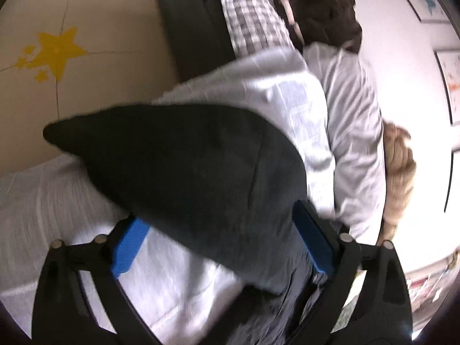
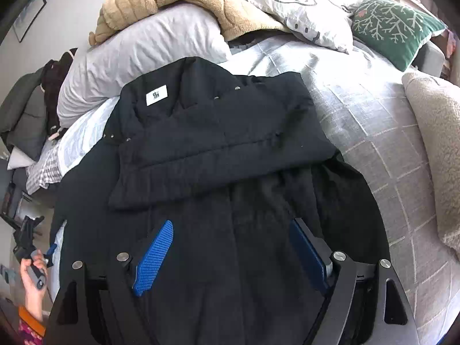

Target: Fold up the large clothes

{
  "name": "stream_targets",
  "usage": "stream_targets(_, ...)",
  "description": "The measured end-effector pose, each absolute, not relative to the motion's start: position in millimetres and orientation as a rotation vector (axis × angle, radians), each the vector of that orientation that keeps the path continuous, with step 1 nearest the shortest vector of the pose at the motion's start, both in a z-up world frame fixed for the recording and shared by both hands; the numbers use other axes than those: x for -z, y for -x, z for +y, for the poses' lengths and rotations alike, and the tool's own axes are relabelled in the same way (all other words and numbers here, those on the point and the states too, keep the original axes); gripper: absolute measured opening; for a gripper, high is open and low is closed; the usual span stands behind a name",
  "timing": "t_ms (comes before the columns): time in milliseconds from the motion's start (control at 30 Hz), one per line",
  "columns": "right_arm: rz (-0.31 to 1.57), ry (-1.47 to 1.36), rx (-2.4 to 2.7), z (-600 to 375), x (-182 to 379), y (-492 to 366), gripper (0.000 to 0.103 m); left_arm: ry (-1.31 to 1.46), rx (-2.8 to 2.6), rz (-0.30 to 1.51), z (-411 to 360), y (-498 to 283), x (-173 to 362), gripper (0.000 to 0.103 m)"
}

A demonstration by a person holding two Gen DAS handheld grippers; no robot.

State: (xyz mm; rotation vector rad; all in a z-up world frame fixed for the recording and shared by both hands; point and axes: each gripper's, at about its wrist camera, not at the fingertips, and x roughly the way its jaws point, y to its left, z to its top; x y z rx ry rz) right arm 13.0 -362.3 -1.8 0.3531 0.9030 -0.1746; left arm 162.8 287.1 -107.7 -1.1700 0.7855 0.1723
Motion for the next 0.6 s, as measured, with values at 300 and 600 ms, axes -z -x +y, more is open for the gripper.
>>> stream_targets(300, 0.890, -0.358, 0.189, -379.0, -1.0, -9.7, 0.084, 0.992, -0.296, 0.701, 295.8, -165.8, 73.3, 0.012)
stream_targets(600, 0.892, -0.399, 0.201, -391.5, 2.5, -15.1, 0.084, 0.556, 0.012, 0.475, 172.3, -168.8, -68.1, 0.010)
